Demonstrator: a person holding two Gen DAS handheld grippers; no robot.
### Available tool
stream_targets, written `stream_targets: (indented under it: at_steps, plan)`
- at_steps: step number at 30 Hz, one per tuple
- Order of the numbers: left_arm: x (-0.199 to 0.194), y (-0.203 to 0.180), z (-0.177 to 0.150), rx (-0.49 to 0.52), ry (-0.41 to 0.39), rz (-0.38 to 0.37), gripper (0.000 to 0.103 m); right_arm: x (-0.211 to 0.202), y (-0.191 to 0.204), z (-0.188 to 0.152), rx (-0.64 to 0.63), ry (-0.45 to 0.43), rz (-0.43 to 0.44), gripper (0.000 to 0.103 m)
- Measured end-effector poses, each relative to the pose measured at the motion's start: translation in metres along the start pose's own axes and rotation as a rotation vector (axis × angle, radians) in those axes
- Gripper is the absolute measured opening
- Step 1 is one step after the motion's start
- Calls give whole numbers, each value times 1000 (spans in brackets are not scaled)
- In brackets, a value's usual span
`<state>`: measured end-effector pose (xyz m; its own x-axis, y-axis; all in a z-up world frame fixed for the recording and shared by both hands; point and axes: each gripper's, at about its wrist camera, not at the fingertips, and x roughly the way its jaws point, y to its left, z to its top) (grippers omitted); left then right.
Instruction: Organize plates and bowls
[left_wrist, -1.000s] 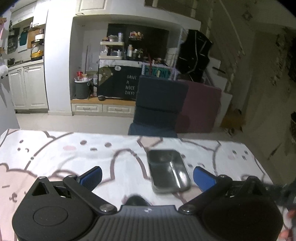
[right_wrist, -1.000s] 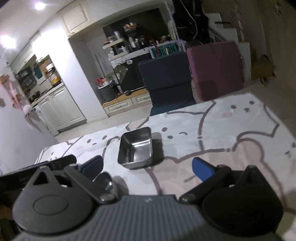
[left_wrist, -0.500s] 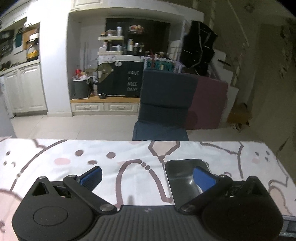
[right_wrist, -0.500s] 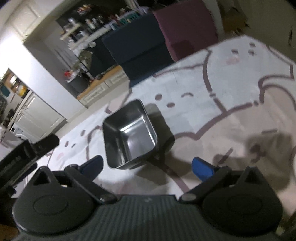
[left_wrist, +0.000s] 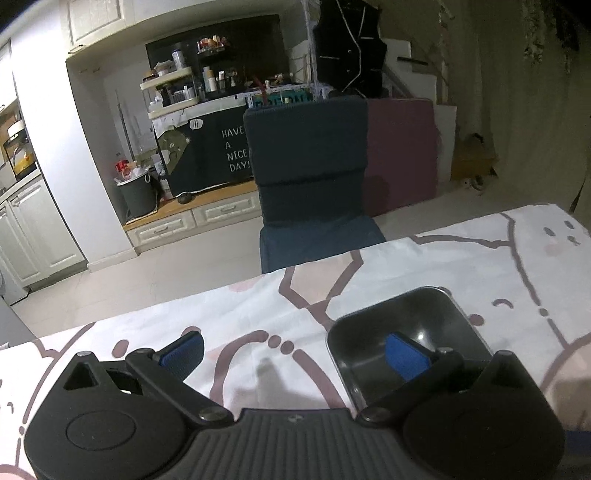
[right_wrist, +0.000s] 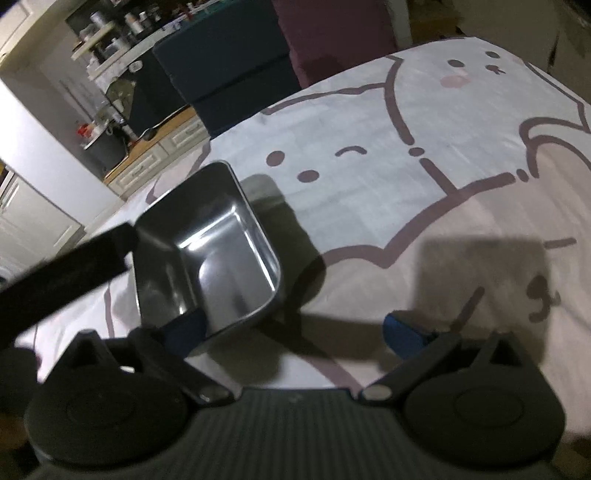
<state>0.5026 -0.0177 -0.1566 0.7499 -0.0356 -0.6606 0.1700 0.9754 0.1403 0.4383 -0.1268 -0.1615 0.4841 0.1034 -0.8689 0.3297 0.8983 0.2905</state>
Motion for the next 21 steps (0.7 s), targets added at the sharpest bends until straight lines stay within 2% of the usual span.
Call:
stream_targets:
  at_steps: [3, 6, 8, 12, 16, 19, 21]
  plan:
    - [13, 0, 0, 16, 27, 37, 103, -1, 5, 1, -68, 10, 14, 103]
    - [16, 11, -3, -17, 36, 73, 103, -2, 12, 1, -200, -1, -9, 103]
    - [16, 19, -5, -45, 51, 50, 103, -3, 12, 1, -265, -4, -41, 103]
    - [11, 24, -8, -26, 68, 64, 103, -5, 4, 6, -263, -10, -48, 103]
    - [5, 29, -12, -19, 95, 87, 103, -10, 3, 10, -333, -65, -107, 102]
    - [-1, 39, -14, -48, 112, 44, 103, -13, -4, 17, -365, -113, -178, 101]
    - [-4, 45, -18, -43, 119, 35, 103, -14, -10, 21, -370, -111, -153, 100]
